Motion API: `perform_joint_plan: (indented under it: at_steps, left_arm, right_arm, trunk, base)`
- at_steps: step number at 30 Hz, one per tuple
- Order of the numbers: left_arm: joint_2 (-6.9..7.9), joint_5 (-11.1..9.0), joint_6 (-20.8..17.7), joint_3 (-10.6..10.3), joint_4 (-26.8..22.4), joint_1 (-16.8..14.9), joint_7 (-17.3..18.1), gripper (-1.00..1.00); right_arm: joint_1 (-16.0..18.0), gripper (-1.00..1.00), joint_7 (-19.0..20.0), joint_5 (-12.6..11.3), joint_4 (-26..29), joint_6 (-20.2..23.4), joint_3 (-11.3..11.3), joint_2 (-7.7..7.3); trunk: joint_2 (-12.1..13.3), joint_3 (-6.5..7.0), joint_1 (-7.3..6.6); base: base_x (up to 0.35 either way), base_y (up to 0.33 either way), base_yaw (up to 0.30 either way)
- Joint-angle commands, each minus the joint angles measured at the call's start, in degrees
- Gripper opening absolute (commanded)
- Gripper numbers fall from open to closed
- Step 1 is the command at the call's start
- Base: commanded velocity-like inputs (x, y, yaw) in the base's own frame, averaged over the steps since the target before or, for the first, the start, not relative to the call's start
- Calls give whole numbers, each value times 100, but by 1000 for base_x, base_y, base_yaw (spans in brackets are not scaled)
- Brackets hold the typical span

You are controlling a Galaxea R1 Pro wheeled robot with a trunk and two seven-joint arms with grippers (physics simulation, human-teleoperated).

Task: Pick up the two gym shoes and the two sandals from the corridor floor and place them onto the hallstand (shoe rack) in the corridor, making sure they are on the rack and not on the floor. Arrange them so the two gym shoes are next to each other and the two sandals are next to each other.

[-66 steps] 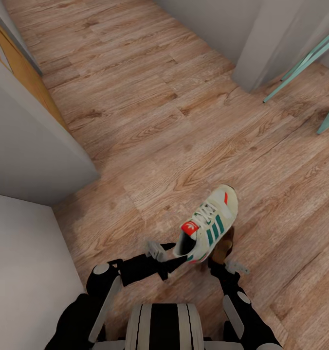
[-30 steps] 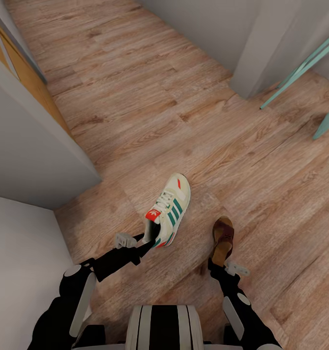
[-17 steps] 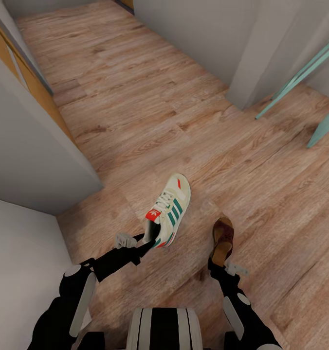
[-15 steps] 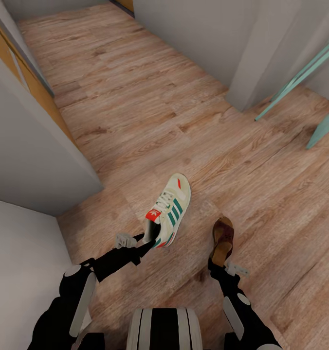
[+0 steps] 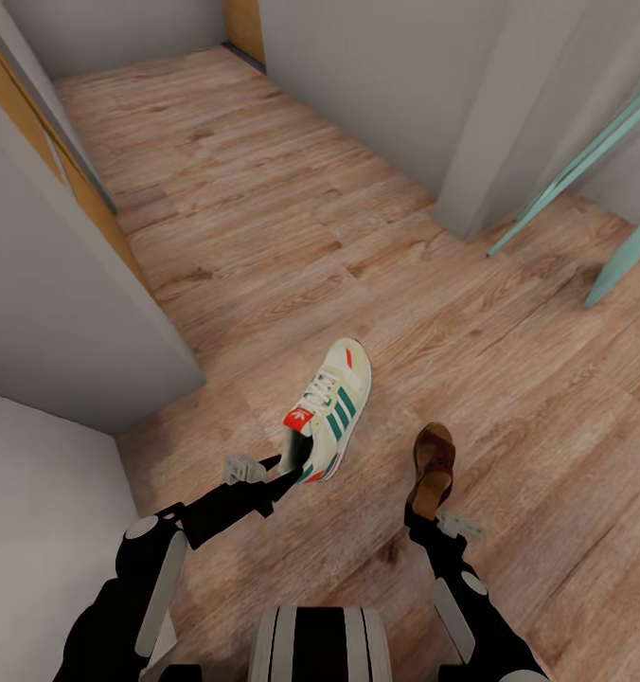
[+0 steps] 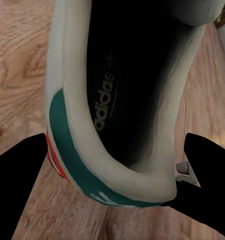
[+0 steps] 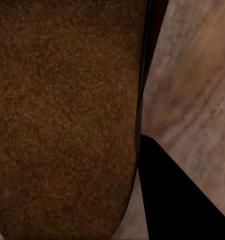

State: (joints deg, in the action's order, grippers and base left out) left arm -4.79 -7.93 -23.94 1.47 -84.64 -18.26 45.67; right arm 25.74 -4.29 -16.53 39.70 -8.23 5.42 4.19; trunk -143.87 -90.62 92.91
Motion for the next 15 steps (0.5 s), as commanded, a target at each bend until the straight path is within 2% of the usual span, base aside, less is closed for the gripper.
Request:
perform_joint_plan:
  at_steps: [1,10,15]
  left_arm:
    - [-5,-33,-49,11,0,-2,21,-100]
    - [-5,-42,-49,5,0,-2,23,-100]
    - [-5,-42,-49,-4,-7,-2,23,-100]
  right_arm:
    - [1,-100,-2,-79,-2,-20,3,2]
    - [0,-100,-6,-66,83,-136,6,5]
    - [-20,-100,1,-50,1157,-247,11,0]
  trunk:
    - [1,22,-3]
    - [13,288,-26]
    - [19,443,-39]
  base:
    - [0,0,0]
    - [0,0,0]
    - [0,0,0]
